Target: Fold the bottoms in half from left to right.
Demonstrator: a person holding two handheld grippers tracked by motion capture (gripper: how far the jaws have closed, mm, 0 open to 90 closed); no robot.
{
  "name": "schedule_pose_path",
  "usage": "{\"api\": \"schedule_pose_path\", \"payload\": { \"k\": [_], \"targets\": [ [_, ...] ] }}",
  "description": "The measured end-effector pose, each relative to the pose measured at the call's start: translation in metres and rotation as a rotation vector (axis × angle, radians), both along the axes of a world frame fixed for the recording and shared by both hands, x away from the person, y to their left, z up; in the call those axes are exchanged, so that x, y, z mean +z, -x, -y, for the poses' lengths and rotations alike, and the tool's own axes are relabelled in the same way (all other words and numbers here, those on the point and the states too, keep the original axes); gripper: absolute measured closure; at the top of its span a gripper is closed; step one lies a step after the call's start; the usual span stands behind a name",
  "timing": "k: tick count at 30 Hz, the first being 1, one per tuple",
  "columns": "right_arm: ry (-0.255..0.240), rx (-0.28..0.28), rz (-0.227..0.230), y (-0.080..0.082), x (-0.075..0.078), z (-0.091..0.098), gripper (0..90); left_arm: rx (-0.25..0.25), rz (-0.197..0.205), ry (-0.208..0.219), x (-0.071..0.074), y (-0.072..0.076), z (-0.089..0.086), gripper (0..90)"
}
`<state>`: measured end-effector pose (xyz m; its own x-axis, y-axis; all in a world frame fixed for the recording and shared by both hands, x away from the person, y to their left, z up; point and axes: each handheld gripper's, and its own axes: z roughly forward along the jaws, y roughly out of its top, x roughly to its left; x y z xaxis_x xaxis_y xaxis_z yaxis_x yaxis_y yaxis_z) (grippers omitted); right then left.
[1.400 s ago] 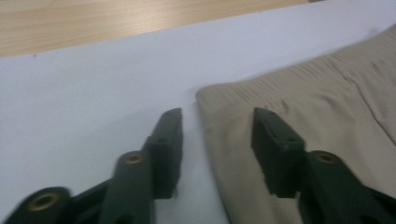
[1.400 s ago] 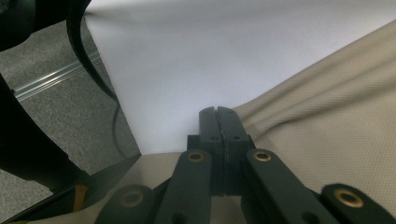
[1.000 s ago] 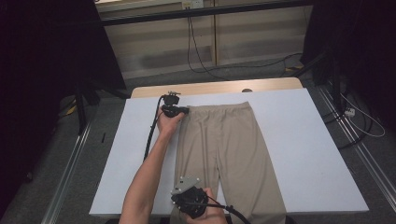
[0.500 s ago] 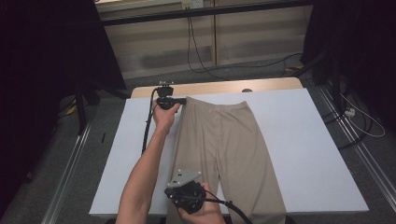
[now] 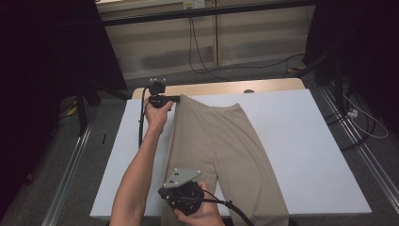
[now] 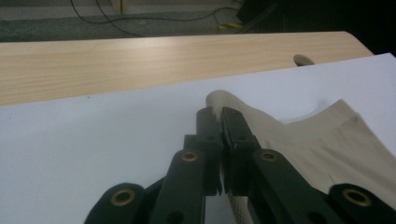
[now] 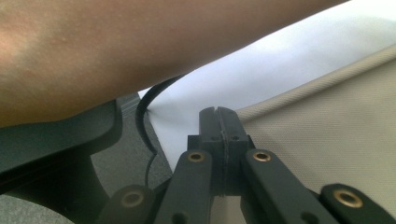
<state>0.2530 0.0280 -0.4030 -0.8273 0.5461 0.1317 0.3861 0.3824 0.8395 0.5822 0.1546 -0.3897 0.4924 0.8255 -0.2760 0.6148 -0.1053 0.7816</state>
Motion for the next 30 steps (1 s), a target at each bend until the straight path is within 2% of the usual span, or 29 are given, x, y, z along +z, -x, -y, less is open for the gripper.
{"api": "schedule_pose_path", "payload": {
  "k": [3,7,10,11,13,16,18,21,23,25,27,30],
  "targets": [
    [-0.006,0.008,0.013,0.002,0.006,-0.001,90.0,0.025,0.011,0.015,0.008,0.002,-0.006,86.9],
    [-0.018,0.026,0.032,0.004,0.017,-0.005,90.0,0.034,0.004,-0.009,0.016,0.004,-0.02,86.9],
    [-0.033,0.041,0.041,0.005,0.025,-0.009,90.0,0.065,0.008,-0.013,0.021,0.005,-0.03,86.9],
    [-0.035,0.043,0.045,0.006,0.027,-0.011,90.0,0.077,0.011,-0.002,0.023,0.005,-0.035,86.9],
    [-0.042,0.048,0.058,0.006,0.032,-0.015,90.0,0.076,0.005,-0.017,0.028,0.005,-0.043,86.9],
    [-0.058,0.06,0.066,0.007,0.039,-0.02,90.0,0.093,0.002,-0.017,0.033,0.007,-0.052,86.9],
    [-0.067,0.067,0.072,0.007,0.043,-0.022,90.0,0.101,0.011,-0.026,0.035,0.009,-0.056,86.9],
    [-0.076,0.069,0.075,0.007,0.044,-0.02,90.0,0.092,0.016,-0.06,0.032,0.009,-0.056,86.9],
    [-0.079,0.062,0.061,0.005,0.038,-0.017,90.0,0.101,0.006,-0.069,0.024,0.008,-0.052,86.8],
    [-0.066,0.049,0.052,0.003,0.029,-0.014,90.0,0.105,-0.01,-0.067,0.014,0.006,-0.048,86.8],
    [-0.073,0.038,0.018,0.001,0.022,-0.009,90.0,0.117,-0.016,-0.073,0.008,0.005,-0.043,86.8],
    [-0.064,0.026,0.018,0.003,0.017,0.002,90.0,0.109,-0.014,-0.062,0.006,0.005,-0.036,86.6]
  ]
}}
